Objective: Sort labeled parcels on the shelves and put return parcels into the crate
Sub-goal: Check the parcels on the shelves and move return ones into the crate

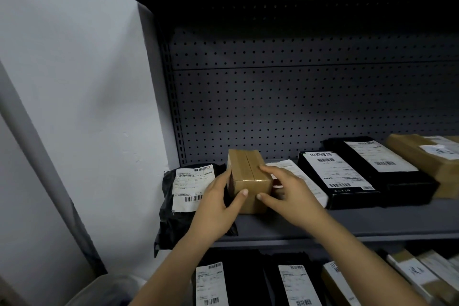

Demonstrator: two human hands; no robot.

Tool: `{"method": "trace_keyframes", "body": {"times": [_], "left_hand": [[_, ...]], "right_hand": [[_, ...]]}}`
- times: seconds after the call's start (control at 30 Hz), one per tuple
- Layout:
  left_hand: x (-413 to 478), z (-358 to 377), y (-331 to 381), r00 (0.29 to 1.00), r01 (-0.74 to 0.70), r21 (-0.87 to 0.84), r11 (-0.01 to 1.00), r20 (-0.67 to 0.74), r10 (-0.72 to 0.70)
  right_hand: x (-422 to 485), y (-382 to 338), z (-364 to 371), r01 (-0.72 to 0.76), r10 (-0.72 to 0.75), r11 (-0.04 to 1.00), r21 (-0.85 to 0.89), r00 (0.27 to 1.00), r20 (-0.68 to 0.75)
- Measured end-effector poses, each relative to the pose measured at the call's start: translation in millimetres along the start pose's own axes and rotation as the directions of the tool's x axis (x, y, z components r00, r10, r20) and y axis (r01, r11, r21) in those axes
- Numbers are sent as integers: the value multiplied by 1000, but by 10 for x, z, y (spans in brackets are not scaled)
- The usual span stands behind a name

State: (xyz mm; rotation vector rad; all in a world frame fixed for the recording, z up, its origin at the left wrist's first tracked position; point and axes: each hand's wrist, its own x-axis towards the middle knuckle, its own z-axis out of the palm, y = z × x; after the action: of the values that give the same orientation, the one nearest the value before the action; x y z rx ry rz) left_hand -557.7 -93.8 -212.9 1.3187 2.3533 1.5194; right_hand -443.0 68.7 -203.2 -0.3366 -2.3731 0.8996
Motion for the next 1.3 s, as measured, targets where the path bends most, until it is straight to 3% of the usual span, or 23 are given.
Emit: {"method": "trace_keyframes", "body": {"times": [0.17,0.4,0.63,0.8,1.07,1.3], "left_hand": [[87,-48,90,997,-77,81,994,14,76],[162,58,155,984,-158,134,978,109,143],[86,100,22,998,68,3,998,20,-68],[74,76,82,986,152,-203,967,92,-136],[51,63,176,992,58,-315,947,-91,-91],[52,10,342,977,-136,-340,930,-203,68]], "right_hand": [[-17,16,-15,-43,43,999,-4,999,-31],[-18,70,-233,21,-21,999,-39,1000,2],[-5,104,-237,-1,0,999,34,999,33],[6,100,-159,-33,26,993,114,998,60],[-31,-133,-118,-66,80,917,393,997,-21],[-14,-243,-160,104,-26,849,519,988,-155]]}}
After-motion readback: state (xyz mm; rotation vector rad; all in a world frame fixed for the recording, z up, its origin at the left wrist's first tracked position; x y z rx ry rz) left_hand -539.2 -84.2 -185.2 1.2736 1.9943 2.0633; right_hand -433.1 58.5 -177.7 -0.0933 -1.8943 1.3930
